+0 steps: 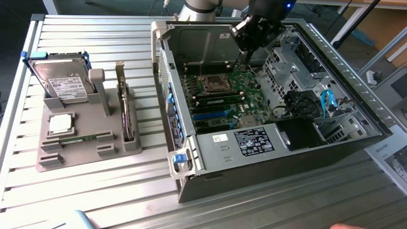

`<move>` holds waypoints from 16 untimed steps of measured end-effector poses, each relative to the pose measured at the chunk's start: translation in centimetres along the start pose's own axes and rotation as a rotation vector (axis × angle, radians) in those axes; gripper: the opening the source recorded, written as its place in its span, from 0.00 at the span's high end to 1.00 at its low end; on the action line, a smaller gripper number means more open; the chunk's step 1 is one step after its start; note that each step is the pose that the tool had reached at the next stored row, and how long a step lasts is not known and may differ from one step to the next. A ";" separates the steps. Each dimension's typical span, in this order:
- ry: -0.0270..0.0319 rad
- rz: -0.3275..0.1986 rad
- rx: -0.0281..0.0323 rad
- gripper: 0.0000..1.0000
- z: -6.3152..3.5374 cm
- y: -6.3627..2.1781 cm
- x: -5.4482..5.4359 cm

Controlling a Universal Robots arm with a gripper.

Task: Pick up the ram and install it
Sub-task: 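Press down the ram until it locks into place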

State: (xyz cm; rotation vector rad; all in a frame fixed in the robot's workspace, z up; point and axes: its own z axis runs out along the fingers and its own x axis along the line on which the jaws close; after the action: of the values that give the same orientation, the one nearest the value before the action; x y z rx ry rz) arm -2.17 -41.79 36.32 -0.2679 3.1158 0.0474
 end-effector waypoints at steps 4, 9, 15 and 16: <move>-0.0016 0.054 0.0005 0.90 0.00 0.00 0.0; -0.0047 0.155 0.0012 0.90 0.00 0.00 0.0; -0.0055 0.179 0.0009 0.90 0.00 0.01 0.0; -0.0056 0.183 0.0008 0.90 0.00 0.01 0.0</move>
State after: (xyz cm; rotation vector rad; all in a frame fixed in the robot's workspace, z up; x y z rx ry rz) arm -2.16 -41.78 36.32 0.0185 3.1244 0.0486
